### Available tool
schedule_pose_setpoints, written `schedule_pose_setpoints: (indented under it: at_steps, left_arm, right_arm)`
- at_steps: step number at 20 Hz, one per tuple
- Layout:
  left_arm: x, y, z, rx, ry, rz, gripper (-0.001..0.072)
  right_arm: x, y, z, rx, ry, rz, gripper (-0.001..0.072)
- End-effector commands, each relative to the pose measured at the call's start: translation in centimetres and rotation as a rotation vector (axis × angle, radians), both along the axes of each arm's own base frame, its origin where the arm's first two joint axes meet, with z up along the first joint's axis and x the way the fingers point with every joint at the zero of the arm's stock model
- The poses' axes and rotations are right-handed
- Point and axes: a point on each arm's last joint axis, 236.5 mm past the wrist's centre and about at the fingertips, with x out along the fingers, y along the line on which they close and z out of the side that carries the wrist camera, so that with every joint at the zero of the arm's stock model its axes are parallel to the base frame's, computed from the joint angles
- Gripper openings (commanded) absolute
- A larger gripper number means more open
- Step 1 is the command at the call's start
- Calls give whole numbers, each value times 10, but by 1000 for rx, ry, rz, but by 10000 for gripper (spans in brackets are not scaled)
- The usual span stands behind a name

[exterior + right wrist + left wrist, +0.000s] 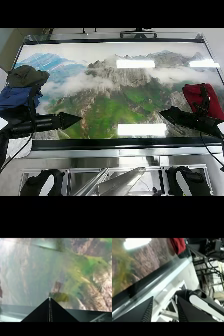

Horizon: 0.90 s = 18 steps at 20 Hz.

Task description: Fold the shirts.

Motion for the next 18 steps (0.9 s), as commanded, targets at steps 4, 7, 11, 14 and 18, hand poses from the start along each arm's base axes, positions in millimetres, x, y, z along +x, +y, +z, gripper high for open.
schedule_pose_setpoints:
  at_steps: [4,7,11,14,18]
  left_arm:
    - [54,60,-30,373,-30,100,720]
    - [117,133,-21,517,-39,309,720]
    - [200,272,0,556,-100,693,720]
    - [244,354,-22,645,-156,778,720]
    - [298,413,-86,712,-162,810,720]
  right_arm:
    - [0,0,0,1,0,1,20]
    - [0,0,0,1,0,1,20]
    - [0,0,0,1,0,1,20]
    - [0,0,0,0,0,1,20]
    - [2,-1,1,0,-7,-7,20]
